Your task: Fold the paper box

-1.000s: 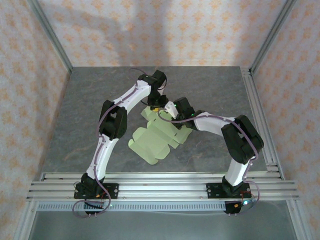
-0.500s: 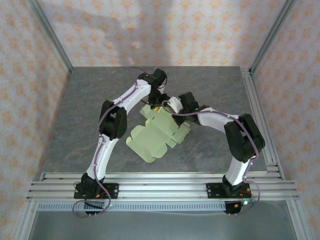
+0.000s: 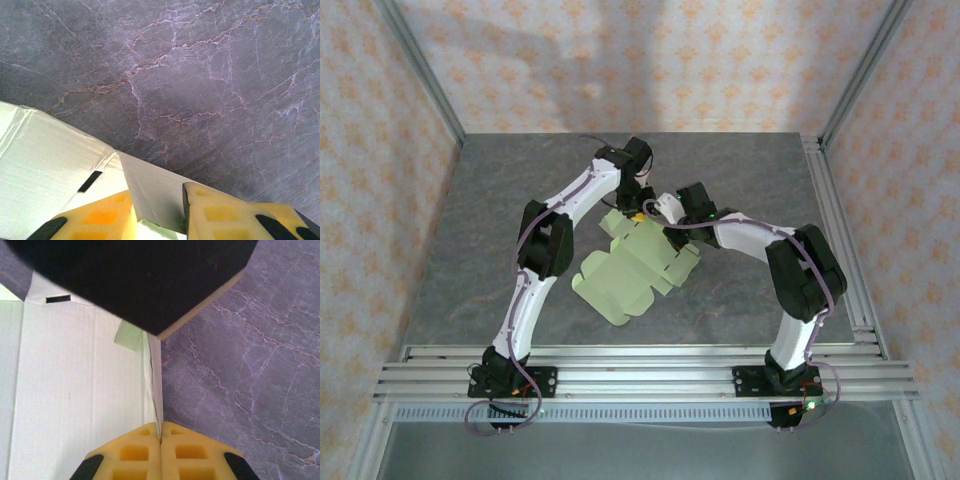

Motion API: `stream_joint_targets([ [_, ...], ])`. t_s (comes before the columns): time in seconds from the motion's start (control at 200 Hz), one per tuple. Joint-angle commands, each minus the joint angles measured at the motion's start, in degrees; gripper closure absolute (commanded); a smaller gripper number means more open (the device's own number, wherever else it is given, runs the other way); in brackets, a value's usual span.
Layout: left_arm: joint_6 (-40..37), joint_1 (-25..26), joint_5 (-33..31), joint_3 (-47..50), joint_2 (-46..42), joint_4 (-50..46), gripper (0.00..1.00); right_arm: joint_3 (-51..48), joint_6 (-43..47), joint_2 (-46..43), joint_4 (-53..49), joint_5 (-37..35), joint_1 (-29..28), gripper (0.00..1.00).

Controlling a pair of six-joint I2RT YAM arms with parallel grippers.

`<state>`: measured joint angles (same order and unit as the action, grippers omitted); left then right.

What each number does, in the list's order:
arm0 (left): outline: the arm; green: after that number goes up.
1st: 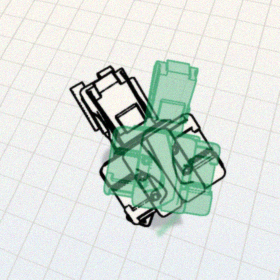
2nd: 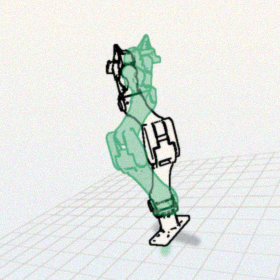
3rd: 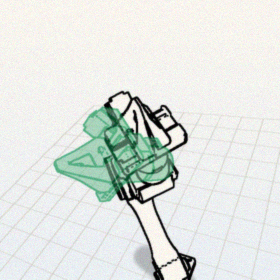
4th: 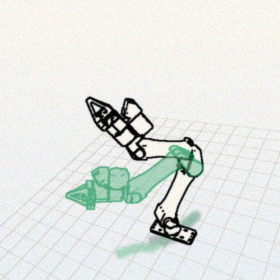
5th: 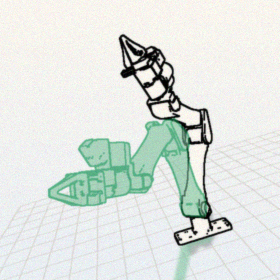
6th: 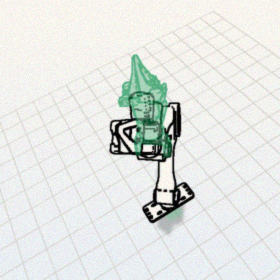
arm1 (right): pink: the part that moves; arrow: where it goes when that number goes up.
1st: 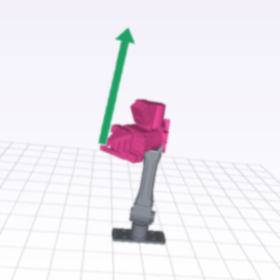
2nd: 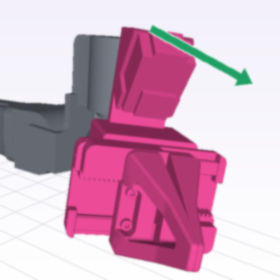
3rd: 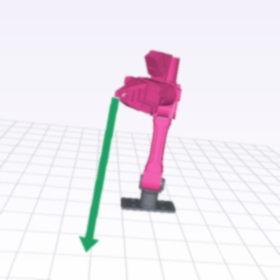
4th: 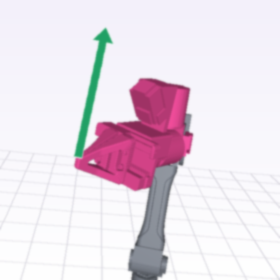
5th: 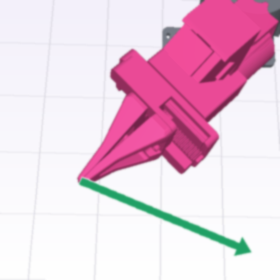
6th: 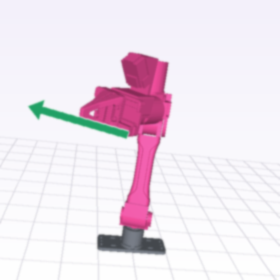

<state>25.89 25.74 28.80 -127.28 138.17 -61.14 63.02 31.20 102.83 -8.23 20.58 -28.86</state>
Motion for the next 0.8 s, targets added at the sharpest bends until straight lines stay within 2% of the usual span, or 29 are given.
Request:
stream_joint_targets([
  [0.0,1.5,0.8,0.9,0.5,-0.5,-1.3,0.75,1.7,3.1,0.4,1.1,-3.1,-1.3,1.0],
  [0.115,2.6,0.8,0.9,0.6,-0.5,-1.1,0.81,1.1,3.8,0.2,1.7,-5.3,-1.9,1.0],
  [0.225,4.1,1.0,1.3,0.6,-0.6,-0.9,0.81,0.1,4.3,-0.2,3.1,-7.3,-2.4,1.0],
  [0.26,4.4,1.0,1.3,0.6,-0.6,-0.8,0.79,-0.1,4.4,-0.4,3.6,-8.1,-2.6,1.0],
  [0.315,6.9,0.9,1.4,0.6,-0.5,-0.6,0.68,-0.4,4.5,-0.5,4.6,-9.4,-2.9,1.0],
  [0.365,9.1,0.8,1.6,1.0,-0.6,0.2,0.64,-1.0,4.5,-0.8,6.4,-11.0,-3.3,1.0],
  [0.571,19.0,0.8,3.1,7.7,-4.3,8.9,0.61,-3.1,5.8,-1.2,11.7,-16.0,-4.2,1.0],
  [0.796,24.5,0.8,3.7,7.9,-5.2,12.4,0.62,-4.3,6.3,-1.1,14.7,-18.4,-5.1,1.0],
])
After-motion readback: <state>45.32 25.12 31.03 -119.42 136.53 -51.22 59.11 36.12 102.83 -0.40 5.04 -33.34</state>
